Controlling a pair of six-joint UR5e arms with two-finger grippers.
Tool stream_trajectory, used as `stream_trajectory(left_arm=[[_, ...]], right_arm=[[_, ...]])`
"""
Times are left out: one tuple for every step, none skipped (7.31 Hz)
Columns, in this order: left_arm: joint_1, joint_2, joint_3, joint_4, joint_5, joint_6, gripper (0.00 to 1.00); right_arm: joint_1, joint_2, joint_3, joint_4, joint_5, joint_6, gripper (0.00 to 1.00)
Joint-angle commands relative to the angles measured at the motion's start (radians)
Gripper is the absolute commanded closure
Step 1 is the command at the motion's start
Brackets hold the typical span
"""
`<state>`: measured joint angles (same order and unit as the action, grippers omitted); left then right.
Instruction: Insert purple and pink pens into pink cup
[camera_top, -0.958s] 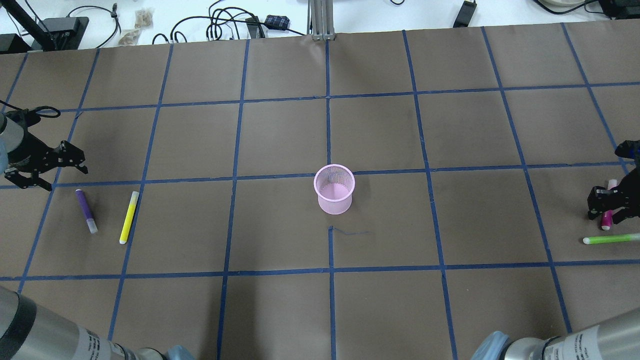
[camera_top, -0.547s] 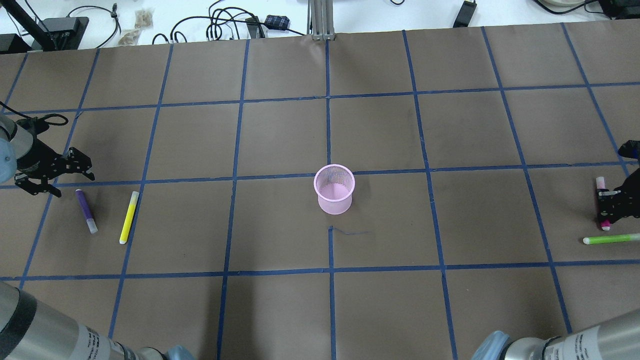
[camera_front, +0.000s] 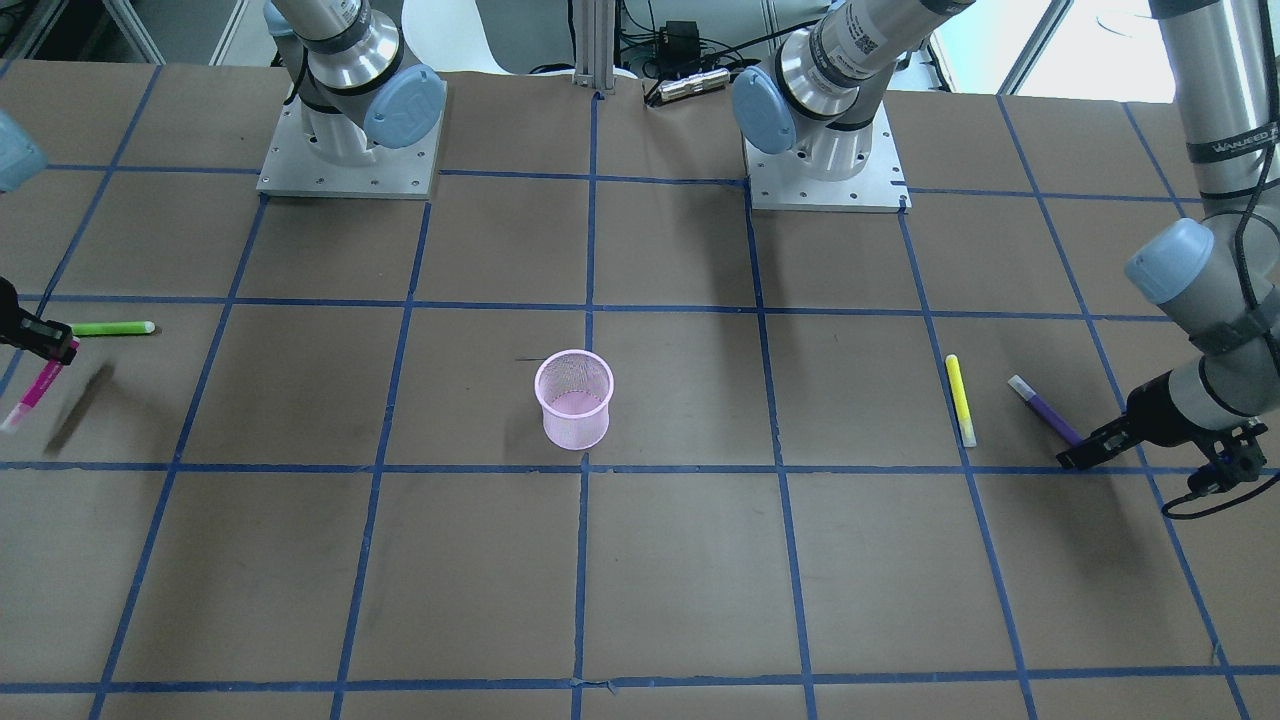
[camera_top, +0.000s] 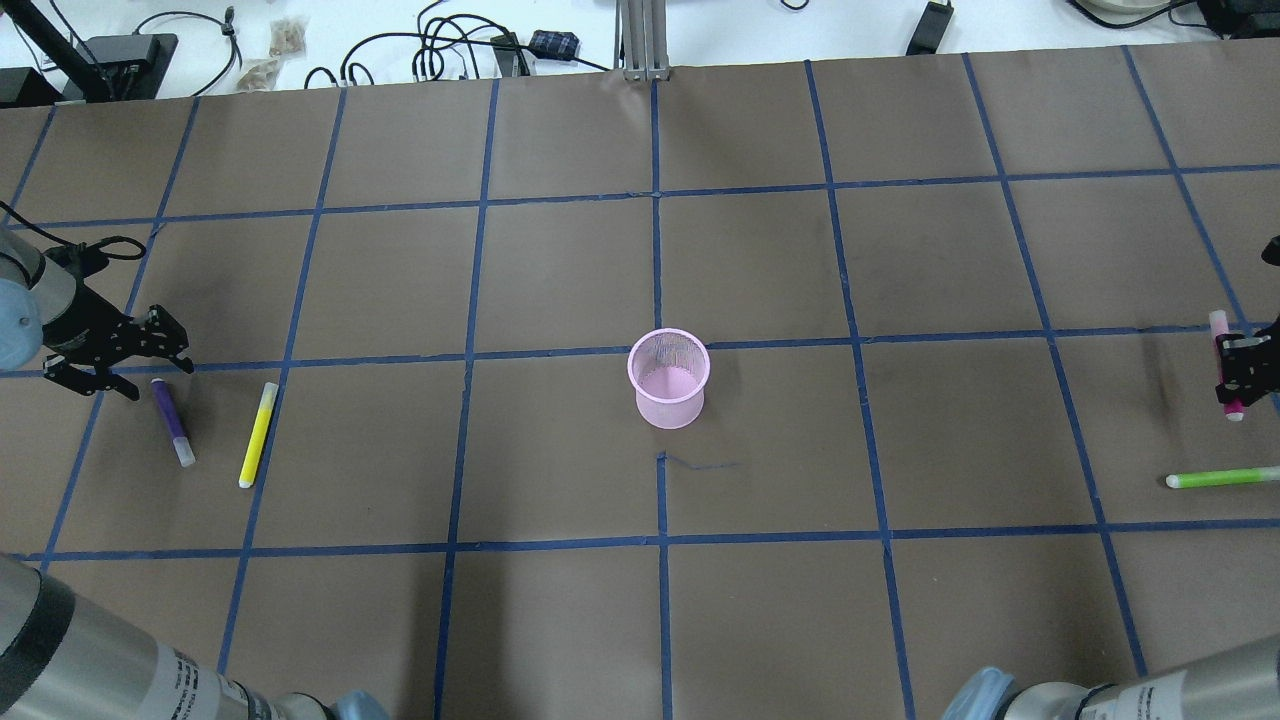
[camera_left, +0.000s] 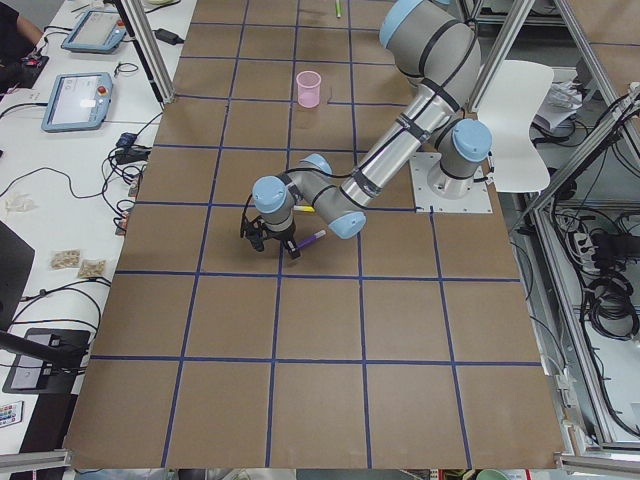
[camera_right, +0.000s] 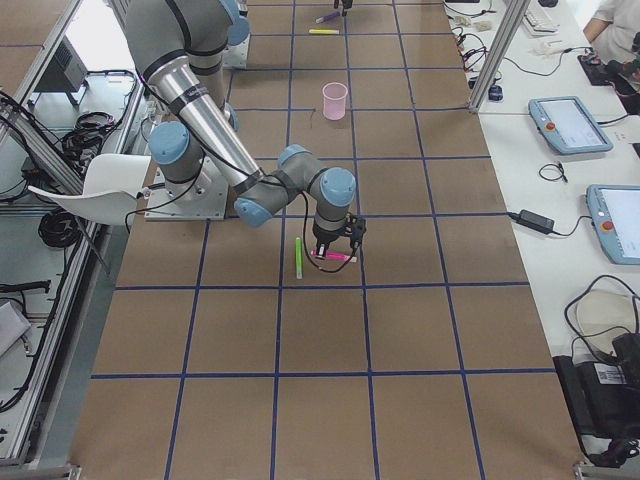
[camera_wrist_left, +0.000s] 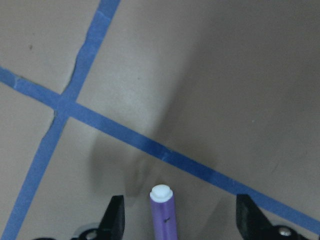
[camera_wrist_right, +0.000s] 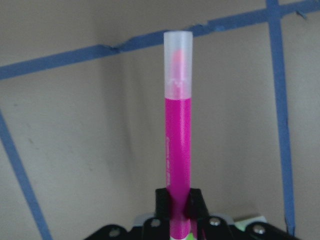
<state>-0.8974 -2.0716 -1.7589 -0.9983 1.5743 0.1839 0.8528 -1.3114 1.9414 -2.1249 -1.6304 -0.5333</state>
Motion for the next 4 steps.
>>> stream_trajectory(left_arm=[[0.0,-0.001,-0.004,-0.003,0.004,0.0,0.25],[0.0,-0.001,-0.007,-0.003,0.006,-0.003,0.25],[0.0,-0.002,-0.007,-0.003,0.007,-0.001,0.42],[0.0,-0.002,-0.005,-0.009,0.009,-0.001,0.75]], right_arm=[[0.189,-0.011,-0.03,0.052,0.078,0.185,0.99],[0.29,-0.058,-0.032,0.075,0.169,0.332,0.94],[0.395,-0.075,-0.032,0.097,0.24,0.483,0.95],[0.49,-0.08,-0.032,0.098,0.359,0.657,0.99]])
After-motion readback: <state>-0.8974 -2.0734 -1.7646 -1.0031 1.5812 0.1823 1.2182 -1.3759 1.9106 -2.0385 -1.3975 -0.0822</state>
